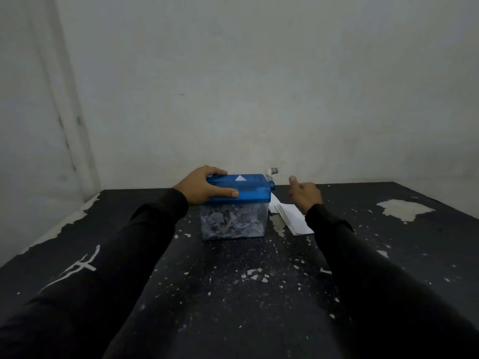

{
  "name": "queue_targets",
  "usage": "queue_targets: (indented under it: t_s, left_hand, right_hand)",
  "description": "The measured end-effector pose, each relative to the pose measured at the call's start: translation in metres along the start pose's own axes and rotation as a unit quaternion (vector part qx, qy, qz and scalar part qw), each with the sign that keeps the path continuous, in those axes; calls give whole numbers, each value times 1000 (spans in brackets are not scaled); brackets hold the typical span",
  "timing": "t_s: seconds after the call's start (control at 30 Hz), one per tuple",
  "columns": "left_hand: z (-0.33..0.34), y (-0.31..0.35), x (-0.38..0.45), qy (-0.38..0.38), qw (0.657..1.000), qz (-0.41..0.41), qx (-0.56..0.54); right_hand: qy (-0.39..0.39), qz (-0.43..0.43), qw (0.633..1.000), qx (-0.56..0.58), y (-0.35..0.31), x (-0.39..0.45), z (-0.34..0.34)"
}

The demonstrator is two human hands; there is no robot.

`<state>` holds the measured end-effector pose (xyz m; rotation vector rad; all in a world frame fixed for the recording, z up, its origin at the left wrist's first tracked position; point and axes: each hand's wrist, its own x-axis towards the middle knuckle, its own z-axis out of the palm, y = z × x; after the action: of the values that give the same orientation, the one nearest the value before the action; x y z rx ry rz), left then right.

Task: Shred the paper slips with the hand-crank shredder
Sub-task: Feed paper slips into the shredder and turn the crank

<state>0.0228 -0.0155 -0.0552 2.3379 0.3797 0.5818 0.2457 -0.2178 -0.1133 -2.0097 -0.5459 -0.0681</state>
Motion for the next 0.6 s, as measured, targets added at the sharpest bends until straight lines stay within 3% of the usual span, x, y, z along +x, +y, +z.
queue_targets:
  t_s: [0.17, 0.43, 0.6]
  left_hand:
    - [0, 1, -1, 3, 1000, 3, -7]
    - [0, 0, -1, 1, 1000, -2, -14]
    - [-1, -1, -2, -7, 1000, -3, -22]
  right_hand:
    - [-68, 87, 948, -298, 50, 4, 2]
    - [-68, 110, 968, -214, 59, 9, -6]
    - [-6, 81, 984, -161, 59, 3, -14]
